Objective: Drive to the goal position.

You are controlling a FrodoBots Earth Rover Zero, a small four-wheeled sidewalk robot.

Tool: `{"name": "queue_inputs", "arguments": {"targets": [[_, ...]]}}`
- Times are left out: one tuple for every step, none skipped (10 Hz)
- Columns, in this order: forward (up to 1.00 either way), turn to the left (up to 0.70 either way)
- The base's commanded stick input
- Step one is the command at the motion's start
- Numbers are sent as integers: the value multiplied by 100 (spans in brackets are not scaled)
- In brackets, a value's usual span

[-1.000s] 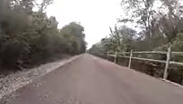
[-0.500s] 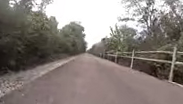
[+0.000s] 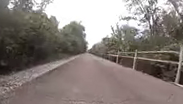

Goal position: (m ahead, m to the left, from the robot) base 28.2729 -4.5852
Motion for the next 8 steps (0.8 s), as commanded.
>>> {"name": "queue_inputs", "arguments": {"targets": [[70, 0], [70, 0], [70, 0], [70, 0], [70, 0], [70, 0], [70, 0], [70, 0]]}}
